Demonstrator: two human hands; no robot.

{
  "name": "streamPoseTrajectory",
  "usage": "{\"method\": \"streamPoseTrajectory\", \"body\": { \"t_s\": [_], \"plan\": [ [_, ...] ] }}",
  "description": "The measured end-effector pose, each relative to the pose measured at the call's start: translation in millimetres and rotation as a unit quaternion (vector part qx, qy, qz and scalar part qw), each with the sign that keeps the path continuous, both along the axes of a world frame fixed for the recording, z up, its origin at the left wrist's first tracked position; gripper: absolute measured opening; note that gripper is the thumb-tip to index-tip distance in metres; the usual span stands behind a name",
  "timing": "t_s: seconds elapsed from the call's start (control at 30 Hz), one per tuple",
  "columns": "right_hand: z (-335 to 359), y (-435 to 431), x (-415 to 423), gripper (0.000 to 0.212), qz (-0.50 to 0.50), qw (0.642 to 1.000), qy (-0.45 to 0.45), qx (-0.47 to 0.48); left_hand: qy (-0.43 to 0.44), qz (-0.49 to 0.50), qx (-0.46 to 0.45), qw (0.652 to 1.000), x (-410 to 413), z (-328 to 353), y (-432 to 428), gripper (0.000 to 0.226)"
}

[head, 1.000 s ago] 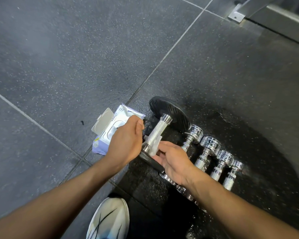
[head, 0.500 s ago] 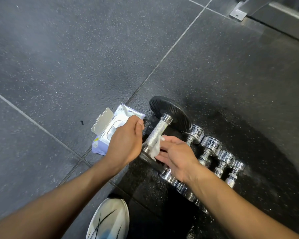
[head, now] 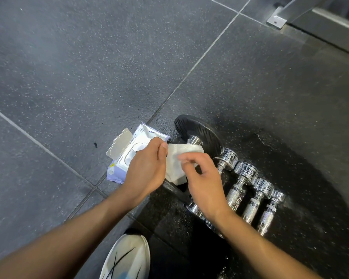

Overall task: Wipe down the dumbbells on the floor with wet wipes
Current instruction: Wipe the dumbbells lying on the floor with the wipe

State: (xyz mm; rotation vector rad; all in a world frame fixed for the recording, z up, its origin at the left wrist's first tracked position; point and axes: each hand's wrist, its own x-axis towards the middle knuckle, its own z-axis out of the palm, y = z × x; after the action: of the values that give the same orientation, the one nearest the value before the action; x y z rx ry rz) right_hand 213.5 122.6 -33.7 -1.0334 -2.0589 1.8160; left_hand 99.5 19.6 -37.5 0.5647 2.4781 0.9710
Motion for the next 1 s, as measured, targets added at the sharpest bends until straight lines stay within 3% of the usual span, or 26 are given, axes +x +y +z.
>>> {"method": "streamPoseTrajectory", "body": {
  "t_s": [0.03,0.1,0.27,0.5,0.63,0.67,0.77,0.8,0.87,1.0],
  "plan": [
    [-4.7,-0.1,-0.4,0.010,-0.021,1.000,-0.006,0.004,0.000,-0.002,0.001,1.000,-0.5,-0.3,-0.3,0.030],
    [-17.1,-2.3,-3.9,0.020,-0.072,0.997,-0.017,-0.032,0.005,-0.006,0.000,1.000,-1.2,-0.7,-0.4,0.028],
    [-35.3,-1.6,-30.0,0.045,-0.184,0.952,-0.051,-0.240,0.005,-0.006,-0.005,1.000,0.1,-1.1,-0.3,0.027],
    [-45.6,1.1,-44.2,0.046,-0.183,0.925,-0.078,-0.324,0.005,-0.011,-0.012,1.000,-0.3,0.9,-0.2,0.032],
    [-45.9,-1.2,-46.6,0.108,-0.202,0.900,-0.127,-0.364,0.002,-0.012,-0.012,1.000,-1.2,0.3,-0.6,0.033],
    [-46.9,1.1,-44.8,0.110,-0.193,0.897,-0.141,-0.372,0.001,-0.013,-0.013,1.000,-1.5,-0.2,-0.6,0.032],
    [-38.2,7.8,-39.0,0.072,-0.155,0.900,-0.149,-0.379,0.007,-0.018,-0.016,1.000,-1.5,-0.5,-0.7,0.032],
    [-38.9,8.3,-36.8,0.070,-0.146,0.908,-0.145,-0.364,0.008,-0.018,-0.014,1.000,-1.6,-1.1,-0.9,0.031],
    [-37.0,5.5,-31.4,0.064,-0.155,0.930,-0.126,-0.310,0.006,-0.014,-0.012,1.000,-2.1,-2.1,-0.6,0.029],
    [-22.1,2.6,-16.9,0.016,-0.201,0.957,-0.048,-0.204,-0.004,-0.008,-0.012,1.000,-1.2,-0.9,0.3,0.030]
  ]
}}
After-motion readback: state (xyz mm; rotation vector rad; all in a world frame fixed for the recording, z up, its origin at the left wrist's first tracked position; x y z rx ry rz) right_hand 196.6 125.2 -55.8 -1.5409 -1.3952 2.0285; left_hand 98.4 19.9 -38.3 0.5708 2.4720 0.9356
